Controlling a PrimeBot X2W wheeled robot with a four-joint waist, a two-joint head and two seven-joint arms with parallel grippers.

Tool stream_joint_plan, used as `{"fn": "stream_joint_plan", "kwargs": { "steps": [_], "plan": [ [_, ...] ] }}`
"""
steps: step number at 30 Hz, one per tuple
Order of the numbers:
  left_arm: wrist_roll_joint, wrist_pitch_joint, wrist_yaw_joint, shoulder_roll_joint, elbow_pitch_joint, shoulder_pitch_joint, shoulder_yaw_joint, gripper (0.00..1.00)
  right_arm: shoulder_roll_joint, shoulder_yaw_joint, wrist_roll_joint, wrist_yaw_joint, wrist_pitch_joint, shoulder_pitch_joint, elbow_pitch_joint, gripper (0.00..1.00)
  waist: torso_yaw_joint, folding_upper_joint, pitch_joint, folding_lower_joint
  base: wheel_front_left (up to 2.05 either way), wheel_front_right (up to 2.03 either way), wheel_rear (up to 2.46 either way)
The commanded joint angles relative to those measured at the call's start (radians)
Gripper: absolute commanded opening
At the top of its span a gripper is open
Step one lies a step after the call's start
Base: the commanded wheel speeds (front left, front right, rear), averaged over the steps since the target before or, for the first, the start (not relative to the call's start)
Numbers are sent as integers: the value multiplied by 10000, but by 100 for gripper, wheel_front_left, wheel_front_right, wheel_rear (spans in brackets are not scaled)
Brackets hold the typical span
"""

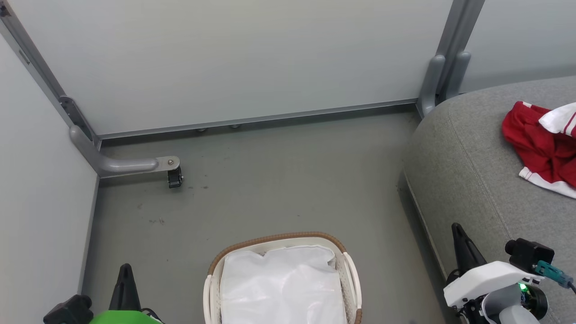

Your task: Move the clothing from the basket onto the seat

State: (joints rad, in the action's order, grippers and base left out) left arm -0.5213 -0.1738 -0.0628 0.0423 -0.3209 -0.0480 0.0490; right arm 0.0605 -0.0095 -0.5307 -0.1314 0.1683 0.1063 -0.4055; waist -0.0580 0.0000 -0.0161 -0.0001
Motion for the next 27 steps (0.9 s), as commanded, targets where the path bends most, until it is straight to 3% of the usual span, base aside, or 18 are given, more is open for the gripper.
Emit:
{"fn": "stream_joint_plan", "kwargs": {
  "steps": [1,27],
  "plan": [
    [-414,88,-75,46,184,314,57,0,42,-66,-404,2,-78,107,215,0,7,0,2,1,0,0,0],
    [-4036,1046,-288,69,405,791,268,0,-3,-407,-3997,5,-1022,85,720,0,148,0,33,1,0,0,0]
  ]
}}
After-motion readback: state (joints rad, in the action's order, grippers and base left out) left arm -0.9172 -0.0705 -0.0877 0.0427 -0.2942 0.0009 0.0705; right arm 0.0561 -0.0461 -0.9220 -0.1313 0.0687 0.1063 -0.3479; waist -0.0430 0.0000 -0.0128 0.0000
